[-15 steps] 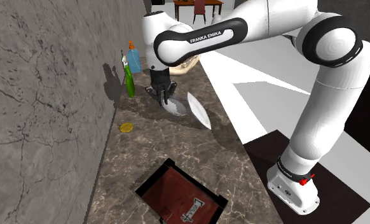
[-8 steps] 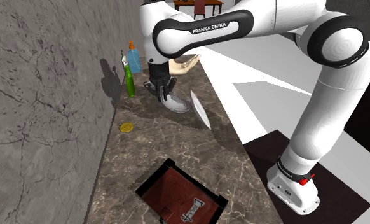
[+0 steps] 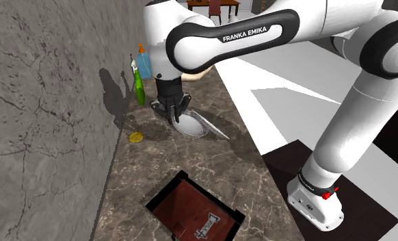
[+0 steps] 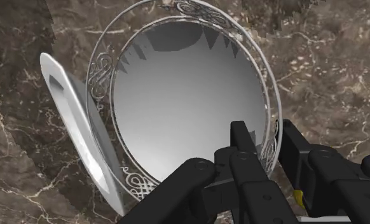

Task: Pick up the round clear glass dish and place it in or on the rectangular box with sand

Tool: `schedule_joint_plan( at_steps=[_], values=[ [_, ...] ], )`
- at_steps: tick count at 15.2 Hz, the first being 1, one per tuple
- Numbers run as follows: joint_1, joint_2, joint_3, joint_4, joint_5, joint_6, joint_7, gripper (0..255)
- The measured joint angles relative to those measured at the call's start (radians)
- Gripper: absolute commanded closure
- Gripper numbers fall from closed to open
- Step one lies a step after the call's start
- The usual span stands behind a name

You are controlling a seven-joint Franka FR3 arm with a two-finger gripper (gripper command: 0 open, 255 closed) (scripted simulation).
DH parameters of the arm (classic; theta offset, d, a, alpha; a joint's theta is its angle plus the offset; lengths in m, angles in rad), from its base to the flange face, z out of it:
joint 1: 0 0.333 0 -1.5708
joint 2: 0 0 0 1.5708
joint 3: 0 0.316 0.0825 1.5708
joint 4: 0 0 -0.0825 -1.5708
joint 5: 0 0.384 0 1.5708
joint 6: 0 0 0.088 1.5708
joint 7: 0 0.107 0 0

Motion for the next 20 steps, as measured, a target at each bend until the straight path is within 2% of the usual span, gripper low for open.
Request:
schedule_joint_plan(
  at_steps=[7,20],
  values=[
    [0.063,-0.076,0.065,-0.039,0.053,-0.015,0.117,255],
    [0.208,-0.022,0.236,0.066,0.017,-0.069,0.443,255]
  ],
)
